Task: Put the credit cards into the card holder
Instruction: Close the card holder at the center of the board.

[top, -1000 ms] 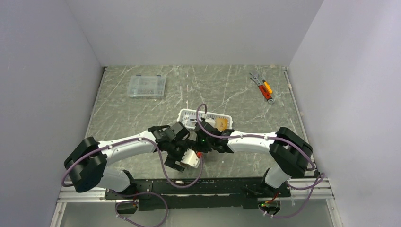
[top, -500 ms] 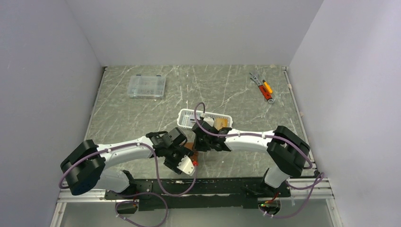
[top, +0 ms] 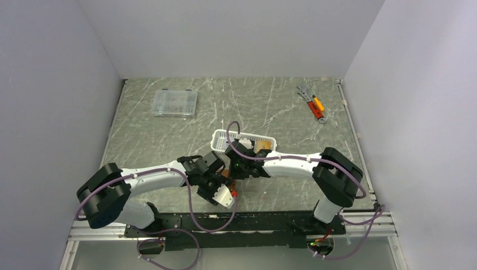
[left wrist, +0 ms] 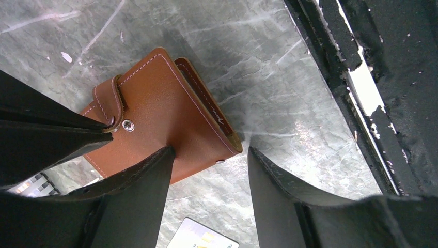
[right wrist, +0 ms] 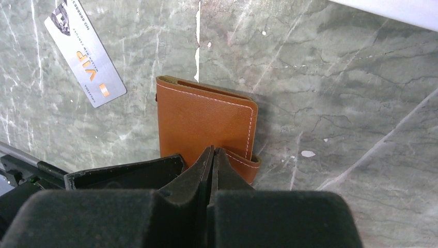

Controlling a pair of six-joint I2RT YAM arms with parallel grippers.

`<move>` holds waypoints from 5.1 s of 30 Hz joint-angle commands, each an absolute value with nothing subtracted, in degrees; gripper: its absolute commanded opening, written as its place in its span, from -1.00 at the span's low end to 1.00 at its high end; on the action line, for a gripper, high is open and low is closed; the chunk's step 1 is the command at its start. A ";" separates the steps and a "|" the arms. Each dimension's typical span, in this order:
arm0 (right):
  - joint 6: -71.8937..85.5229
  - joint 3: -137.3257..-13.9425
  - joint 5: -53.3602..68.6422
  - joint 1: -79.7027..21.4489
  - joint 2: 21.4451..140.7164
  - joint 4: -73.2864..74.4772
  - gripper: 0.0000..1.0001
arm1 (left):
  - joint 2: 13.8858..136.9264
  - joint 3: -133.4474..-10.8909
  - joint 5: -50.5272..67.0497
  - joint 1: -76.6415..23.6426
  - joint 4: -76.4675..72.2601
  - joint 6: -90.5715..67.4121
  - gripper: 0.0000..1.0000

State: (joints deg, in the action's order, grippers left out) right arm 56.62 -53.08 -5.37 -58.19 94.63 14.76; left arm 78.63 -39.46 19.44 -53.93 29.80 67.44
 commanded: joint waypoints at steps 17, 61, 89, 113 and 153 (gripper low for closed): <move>54.92 -55.10 -5.70 -60.54 97.99 20.26 -1.00 | 80.96 -40.34 16.94 -54.27 30.25 66.28 0.22; 63.91 -34.01 -20.74 -69.62 89.38 5.00 -1.00 | 83.72 -43.72 16.70 -53.91 32.80 63.74 0.19; 52.54 -40.02 -11.97 -61.25 80.91 6.40 -0.80 | 80.00 -47.45 23.52 -56.08 37.40 58.45 0.19; 57.24 -48.86 -13.12 -60.24 83.32 26.45 -1.00 | 79.87 -44.71 20.15 -56.12 34.79 59.37 0.18; 53.25 -49.34 8.21 -55.94 90.73 11.94 -1.00 | 79.98 -42.28 17.30 -56.07 32.53 61.00 0.16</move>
